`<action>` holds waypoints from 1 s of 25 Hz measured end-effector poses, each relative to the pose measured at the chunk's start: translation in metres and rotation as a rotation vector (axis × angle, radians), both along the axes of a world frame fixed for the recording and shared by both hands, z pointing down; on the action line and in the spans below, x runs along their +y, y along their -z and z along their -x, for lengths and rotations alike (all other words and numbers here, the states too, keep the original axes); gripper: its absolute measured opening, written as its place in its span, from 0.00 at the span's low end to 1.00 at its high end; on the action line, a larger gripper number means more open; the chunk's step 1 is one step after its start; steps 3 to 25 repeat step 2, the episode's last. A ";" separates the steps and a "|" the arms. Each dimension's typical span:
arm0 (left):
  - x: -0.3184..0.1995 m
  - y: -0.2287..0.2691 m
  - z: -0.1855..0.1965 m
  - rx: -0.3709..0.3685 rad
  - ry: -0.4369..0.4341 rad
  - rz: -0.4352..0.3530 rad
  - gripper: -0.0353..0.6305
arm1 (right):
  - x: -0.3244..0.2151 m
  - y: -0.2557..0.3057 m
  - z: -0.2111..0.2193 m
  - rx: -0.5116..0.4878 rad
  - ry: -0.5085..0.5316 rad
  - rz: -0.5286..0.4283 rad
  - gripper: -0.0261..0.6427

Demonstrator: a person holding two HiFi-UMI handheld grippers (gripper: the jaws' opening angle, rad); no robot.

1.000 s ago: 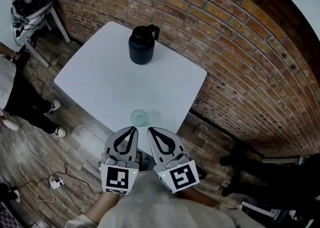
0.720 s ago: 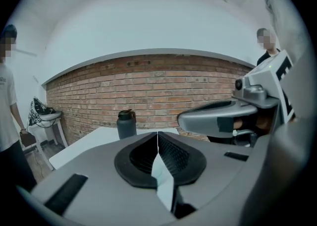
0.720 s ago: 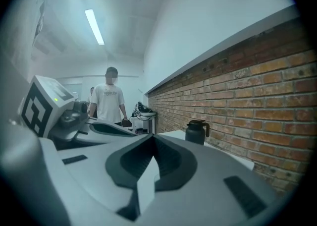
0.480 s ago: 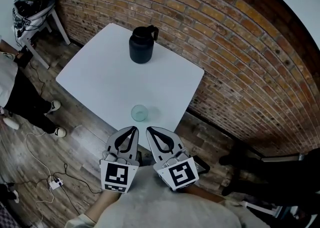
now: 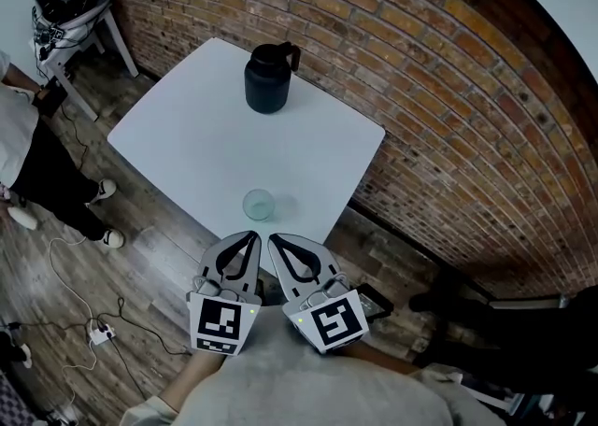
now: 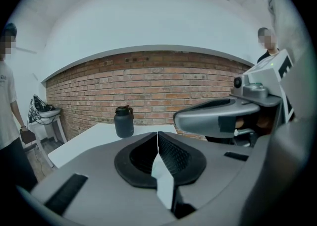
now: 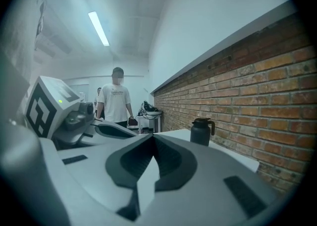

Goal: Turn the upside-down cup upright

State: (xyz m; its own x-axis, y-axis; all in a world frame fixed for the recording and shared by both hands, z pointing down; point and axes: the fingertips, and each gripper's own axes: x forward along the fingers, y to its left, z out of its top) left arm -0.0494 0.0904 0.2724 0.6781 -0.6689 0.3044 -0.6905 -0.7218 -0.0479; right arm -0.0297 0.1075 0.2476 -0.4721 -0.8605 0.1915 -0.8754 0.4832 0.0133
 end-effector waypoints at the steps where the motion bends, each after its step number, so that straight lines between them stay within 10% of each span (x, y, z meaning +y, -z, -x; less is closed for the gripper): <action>1: 0.001 0.000 -0.001 -0.003 0.000 -0.003 0.07 | 0.001 0.000 0.000 0.001 0.003 0.000 0.05; 25: 0.002 0.000 -0.002 -0.006 0.000 -0.007 0.07 | 0.001 0.001 -0.001 0.002 0.006 -0.001 0.05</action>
